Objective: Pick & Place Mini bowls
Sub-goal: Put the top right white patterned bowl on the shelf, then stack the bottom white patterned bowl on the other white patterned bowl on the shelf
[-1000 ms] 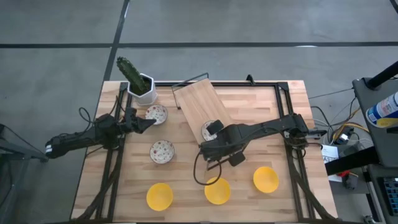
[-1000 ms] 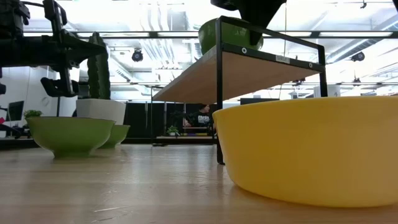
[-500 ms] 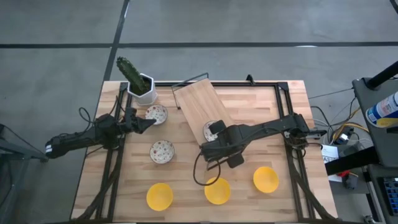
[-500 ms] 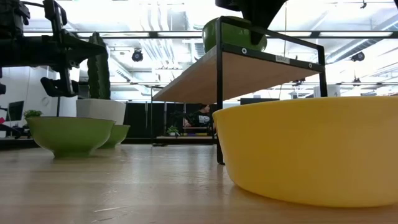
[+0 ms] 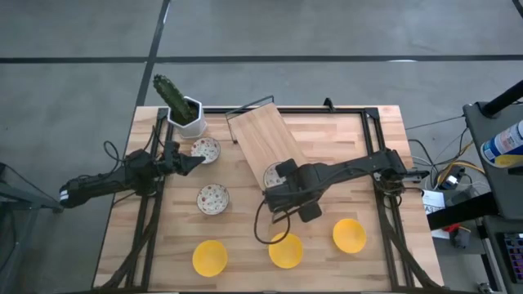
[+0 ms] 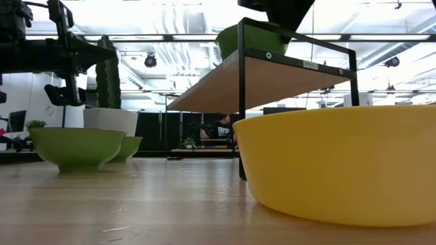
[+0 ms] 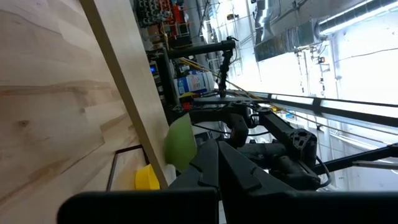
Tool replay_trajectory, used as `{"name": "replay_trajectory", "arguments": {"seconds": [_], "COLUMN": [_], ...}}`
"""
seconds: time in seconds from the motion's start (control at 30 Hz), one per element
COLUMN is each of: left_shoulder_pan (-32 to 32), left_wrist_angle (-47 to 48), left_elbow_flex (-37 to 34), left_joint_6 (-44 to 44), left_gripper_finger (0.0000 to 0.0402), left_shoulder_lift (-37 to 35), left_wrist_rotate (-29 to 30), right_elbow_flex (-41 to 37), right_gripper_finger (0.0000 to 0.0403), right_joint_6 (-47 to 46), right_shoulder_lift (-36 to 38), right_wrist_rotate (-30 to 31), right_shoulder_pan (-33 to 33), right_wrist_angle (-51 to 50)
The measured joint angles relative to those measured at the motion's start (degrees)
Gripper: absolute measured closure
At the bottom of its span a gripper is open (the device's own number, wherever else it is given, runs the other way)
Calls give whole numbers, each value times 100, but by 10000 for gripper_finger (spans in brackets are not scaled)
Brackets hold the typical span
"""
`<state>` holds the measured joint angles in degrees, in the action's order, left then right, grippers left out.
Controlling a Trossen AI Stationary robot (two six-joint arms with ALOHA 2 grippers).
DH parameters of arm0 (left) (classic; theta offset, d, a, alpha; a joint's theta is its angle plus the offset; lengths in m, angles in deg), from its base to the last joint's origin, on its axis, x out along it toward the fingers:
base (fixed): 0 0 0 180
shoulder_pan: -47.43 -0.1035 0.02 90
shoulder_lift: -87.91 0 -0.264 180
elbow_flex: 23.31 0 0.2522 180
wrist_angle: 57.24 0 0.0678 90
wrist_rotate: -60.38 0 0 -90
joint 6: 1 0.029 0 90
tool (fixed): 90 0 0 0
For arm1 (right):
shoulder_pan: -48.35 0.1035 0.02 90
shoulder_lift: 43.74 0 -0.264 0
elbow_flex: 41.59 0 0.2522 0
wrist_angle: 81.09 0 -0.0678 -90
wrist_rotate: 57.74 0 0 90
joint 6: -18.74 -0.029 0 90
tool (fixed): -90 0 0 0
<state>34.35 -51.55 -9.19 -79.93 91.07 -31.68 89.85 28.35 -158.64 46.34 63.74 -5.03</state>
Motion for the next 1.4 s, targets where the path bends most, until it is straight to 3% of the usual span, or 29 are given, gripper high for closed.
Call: {"name": "replay_trajectory", "arguments": {"seconds": [0.3, 0.67, 1.03, 1.17, 1.4], "left_shoulder_pan": [0, 0, 7, 7, 9], "left_wrist_angle": [0, 34, 444, 1459, 4603], "left_elbow_flex": [-2, 10, 541, 1159, 2570], "left_joint_6": [-28, -416, -553, -113, 1378], "left_gripper_finger": [401, 397, 306, 301, 300], "left_shoulder_lift": [-2, 0, 301, 627, 1650], "left_wrist_rotate": [0, -1, -432, -444, -452], "right_elbow_flex": [1, 7, 5, 5, 1], "right_gripper_finger": [294, 282, 284, 286, 288], "right_joint_6": [-200, -477, -1506, -2008, -2169], "right_shoulder_lift": [217, 1030, 1814, 2088, 2354], "right_wrist_rotate": [22, 49, 1112, 1455, 1760], "right_shoulder_pan": [15, 76, -30, -151, -330], "right_wrist_angle": [11, 126, 829, 1054, 1259]}}
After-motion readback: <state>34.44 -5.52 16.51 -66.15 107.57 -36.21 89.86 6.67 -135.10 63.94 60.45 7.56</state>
